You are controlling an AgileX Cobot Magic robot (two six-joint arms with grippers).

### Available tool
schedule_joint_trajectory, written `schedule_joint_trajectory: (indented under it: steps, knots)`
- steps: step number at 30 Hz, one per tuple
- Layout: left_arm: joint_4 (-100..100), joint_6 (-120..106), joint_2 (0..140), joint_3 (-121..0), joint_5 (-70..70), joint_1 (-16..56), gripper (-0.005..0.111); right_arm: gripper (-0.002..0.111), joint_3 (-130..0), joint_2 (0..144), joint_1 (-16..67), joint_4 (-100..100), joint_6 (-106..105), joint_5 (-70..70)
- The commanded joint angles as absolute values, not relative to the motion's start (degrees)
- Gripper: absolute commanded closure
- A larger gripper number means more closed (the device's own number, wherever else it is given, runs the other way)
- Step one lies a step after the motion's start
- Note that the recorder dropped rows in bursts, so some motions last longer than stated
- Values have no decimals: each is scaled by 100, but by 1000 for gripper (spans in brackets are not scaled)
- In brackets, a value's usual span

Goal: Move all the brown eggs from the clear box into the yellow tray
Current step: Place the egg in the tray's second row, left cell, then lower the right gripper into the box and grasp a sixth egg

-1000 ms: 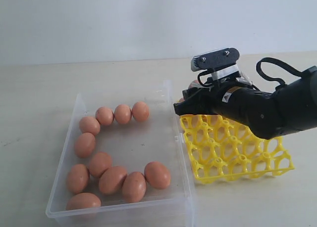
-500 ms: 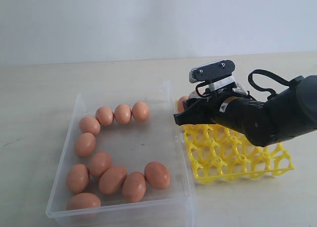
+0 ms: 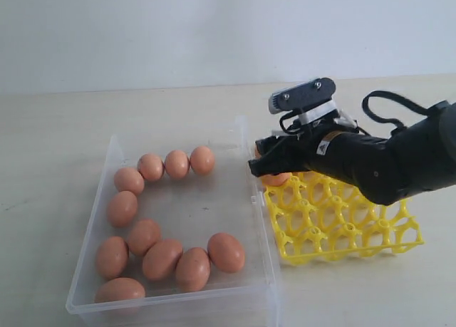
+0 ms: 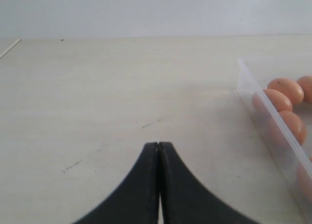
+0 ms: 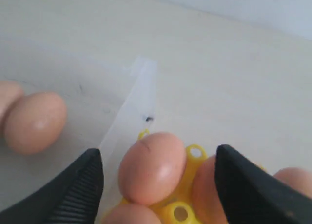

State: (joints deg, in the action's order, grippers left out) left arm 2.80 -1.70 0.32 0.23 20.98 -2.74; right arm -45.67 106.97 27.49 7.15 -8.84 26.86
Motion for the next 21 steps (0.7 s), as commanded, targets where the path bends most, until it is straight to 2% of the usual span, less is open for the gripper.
schedule_joint_trajectory:
  steps: [1,4,8,12,15,17,21]
  knots:
    - [311,-171,0,0,2027,-224,107,71,-5001,9482,2735,645,-1007,1919]
    - [311,-171,0,0,2027,-224,107,108,-5811,9055,2735,612,-997,507]
    - [311,-171,0,0,2027,-224,107,108,-6643,9333,3218,540,-986,-1161]
    - [311,-171,0,0,2027,-224,107,108,-7227,9905,3694,703,-986,-2126]
    - [311,-171,0,0,2027,-224,107,104,-7686,10435,4019,1050,-986,-2824]
    - [311,-171,0,0,2027,-224,107,94,-7995,10806,4195,1248,-986,-3283]
    - [311,-171,0,0,2027,-224,107,64,-8562,11450,4459,1928,-986,-4060]
